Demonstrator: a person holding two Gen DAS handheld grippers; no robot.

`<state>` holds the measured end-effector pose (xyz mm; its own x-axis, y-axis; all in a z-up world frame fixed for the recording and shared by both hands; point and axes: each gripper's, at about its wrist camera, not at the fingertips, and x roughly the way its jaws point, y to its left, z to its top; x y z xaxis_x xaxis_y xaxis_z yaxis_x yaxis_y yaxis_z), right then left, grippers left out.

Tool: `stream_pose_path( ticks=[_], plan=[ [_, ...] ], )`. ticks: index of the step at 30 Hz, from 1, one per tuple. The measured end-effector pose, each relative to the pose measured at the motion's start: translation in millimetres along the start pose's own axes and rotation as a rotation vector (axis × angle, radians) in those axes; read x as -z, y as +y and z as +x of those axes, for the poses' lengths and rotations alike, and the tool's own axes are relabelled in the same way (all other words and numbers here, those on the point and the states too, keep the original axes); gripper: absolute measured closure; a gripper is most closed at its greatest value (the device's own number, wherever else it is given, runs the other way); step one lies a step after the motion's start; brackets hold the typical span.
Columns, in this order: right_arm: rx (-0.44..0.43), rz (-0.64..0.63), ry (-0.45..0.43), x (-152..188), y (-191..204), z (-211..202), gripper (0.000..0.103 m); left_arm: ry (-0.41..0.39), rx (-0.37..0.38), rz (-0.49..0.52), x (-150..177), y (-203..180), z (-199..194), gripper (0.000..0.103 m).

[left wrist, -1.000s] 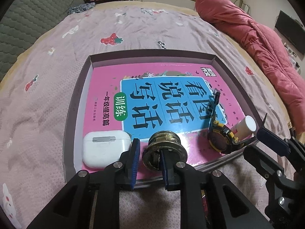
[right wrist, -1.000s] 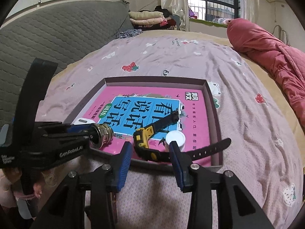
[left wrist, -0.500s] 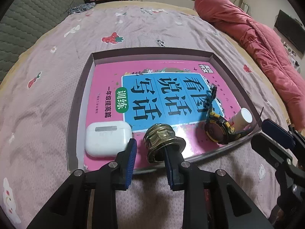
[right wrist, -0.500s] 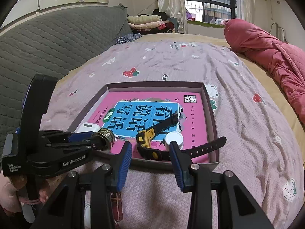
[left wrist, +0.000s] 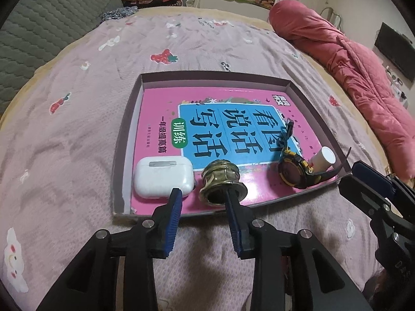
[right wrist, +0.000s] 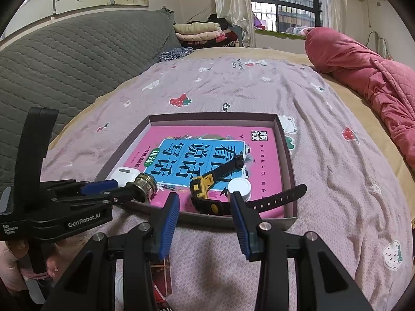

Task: Organize rigid objects
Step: 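Withdraw both open tools from the tray back toward the remaining objects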

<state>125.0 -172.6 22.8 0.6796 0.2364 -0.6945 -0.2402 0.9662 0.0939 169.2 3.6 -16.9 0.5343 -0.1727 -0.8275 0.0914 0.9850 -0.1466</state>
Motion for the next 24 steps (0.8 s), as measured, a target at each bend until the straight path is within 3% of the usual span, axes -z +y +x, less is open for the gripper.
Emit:
stream_pose_path(
  ticks=[12, 16, 24],
  plan=[
    [0.005, -0.004, -0.016, -1, 5, -12, 0.062, -0.055, 0.008, -0.003, 2, -3, -29, 0.065],
    [0.014, 0.002, -0.016, -2, 4, -15, 0.062, -0.068, 0.008, -0.004, 1, -8, -39, 0.054],
    [0.019, 0.004, -0.028, -2, 5, -26, 0.055, -0.088, -0.003, 0.012, 2, -16, -58, 0.047]
  ],
)
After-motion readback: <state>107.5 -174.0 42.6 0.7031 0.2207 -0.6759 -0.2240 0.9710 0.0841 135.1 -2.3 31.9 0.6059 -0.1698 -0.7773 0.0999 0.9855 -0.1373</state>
